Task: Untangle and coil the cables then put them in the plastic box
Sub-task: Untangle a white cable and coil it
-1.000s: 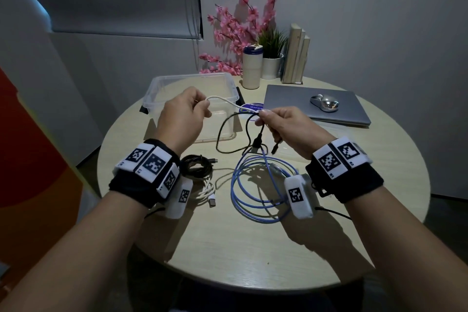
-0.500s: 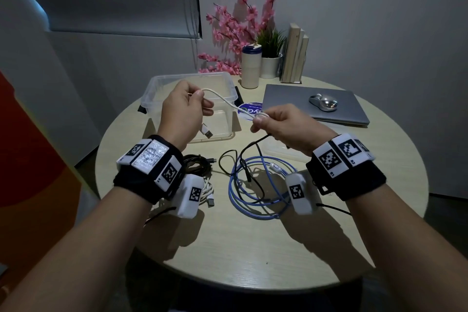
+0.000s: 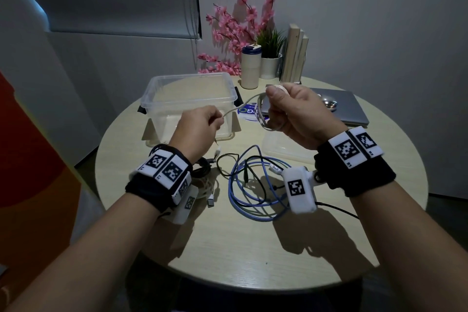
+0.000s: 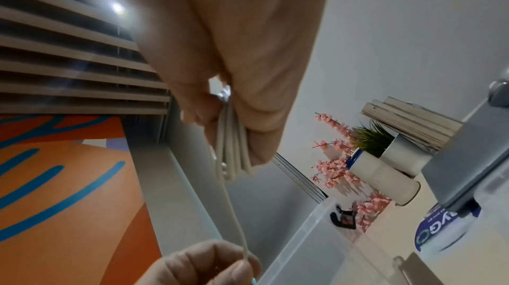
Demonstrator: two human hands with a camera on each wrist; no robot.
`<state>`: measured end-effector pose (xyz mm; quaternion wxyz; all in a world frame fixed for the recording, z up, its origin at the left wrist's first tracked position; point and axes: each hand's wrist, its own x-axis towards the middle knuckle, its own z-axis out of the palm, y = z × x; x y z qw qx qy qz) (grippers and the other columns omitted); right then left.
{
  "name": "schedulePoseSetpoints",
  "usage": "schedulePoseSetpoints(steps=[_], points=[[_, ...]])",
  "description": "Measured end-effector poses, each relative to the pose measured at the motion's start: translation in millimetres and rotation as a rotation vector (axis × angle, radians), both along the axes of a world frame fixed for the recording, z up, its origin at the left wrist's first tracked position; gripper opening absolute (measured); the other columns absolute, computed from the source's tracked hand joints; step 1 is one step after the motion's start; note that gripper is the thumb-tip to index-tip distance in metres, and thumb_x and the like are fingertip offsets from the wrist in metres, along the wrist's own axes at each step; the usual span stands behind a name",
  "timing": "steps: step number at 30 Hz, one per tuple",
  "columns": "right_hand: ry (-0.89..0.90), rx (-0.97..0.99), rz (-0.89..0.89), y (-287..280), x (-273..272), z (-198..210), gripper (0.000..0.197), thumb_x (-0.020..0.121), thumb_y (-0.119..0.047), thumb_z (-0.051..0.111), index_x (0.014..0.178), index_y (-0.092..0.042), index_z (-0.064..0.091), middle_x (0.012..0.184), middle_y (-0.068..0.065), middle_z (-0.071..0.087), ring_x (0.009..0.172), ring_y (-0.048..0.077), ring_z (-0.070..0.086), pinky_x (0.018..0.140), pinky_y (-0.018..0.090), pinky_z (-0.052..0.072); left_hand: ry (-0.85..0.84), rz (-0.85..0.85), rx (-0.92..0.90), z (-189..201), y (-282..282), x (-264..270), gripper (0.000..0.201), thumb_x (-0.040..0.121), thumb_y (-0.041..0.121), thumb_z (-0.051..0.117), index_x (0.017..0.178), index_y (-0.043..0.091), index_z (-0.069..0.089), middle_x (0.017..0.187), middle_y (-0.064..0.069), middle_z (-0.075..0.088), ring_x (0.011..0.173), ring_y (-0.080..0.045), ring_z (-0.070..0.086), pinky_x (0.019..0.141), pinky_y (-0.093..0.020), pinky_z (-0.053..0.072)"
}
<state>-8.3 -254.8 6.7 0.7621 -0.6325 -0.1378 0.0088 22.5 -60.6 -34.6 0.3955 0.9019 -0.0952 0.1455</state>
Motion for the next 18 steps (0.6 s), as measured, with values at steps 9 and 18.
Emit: schedulePoseSetpoints(steps=[9,18], points=[[0.070,-0.022,0.011,1.1,0.5,-4.5,0.022,0.101,-0.017,0.039,0.080,-0.010,0.045,0.064,0.000,0.036,0.047,0.008,0.034,0.042,0.017,0.036,0.130,0.003,-0.625,8.1,3.4,-0.2,0.018,0.090,-0.002,0.057,0.075,0.009,0.056,0.081,-0.015,0.067,0.069,-0.023,0.069,0.068,-0.030,0.059],[0.098,-0.052,0.024,9.7,-2.8,-8.0,0.022,0.100,-0.023,0.042,0.082,-0.015,0.052,0.075,-0.004,0.046,0.057,0.009,0.039,0.044,0.017,0.036,0.131,-0.056,-0.968,15.6,-10.4,-4.4,0.016,0.096,-0.001,0.048,0.081,0.006,0.048,0.082,-0.013,0.062,0.068,-0.017,0.070,0.064,-0.019,0.057]])
